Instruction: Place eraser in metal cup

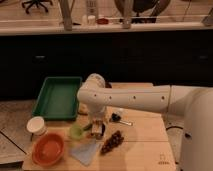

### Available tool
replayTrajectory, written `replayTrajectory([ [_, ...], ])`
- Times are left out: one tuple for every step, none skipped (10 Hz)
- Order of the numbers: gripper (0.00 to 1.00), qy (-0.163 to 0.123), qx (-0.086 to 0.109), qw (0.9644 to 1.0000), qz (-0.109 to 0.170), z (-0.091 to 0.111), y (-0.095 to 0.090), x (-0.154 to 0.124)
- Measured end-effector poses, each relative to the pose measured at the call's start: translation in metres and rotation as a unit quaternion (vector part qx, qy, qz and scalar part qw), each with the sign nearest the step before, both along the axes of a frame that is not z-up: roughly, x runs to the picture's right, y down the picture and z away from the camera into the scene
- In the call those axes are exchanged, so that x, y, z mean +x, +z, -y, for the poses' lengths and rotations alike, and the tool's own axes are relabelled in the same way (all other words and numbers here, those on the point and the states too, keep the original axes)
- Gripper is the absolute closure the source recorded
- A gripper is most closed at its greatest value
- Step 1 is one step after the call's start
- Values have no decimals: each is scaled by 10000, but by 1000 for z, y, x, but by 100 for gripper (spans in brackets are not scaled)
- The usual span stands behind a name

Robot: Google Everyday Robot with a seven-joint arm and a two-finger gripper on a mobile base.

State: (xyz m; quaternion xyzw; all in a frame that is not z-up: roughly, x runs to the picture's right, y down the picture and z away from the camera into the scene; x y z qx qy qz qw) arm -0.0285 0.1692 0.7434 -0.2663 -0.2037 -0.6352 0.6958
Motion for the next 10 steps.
replayTrajectory([
  [20, 16, 7, 10000, 16, -2, -1, 0],
  [20, 19, 21, 10000, 21, -1, -1, 1],
  [20, 25, 16, 10000, 32, -2, -1, 1],
  [20, 21, 21, 10000, 55, -3, -1, 0],
  [20, 15, 29, 10000, 79, -3, 0, -1],
  [20, 14, 31, 10000, 83, -2, 0, -1],
  [20, 13, 24, 10000, 83, -3, -1, -1],
  [20, 18, 28, 10000, 81, -3, -1, 0],
  [20, 35, 38, 10000, 79, -2, -1, 1],
  [20, 71, 52, 9999, 80, -1, -1, 1],
])
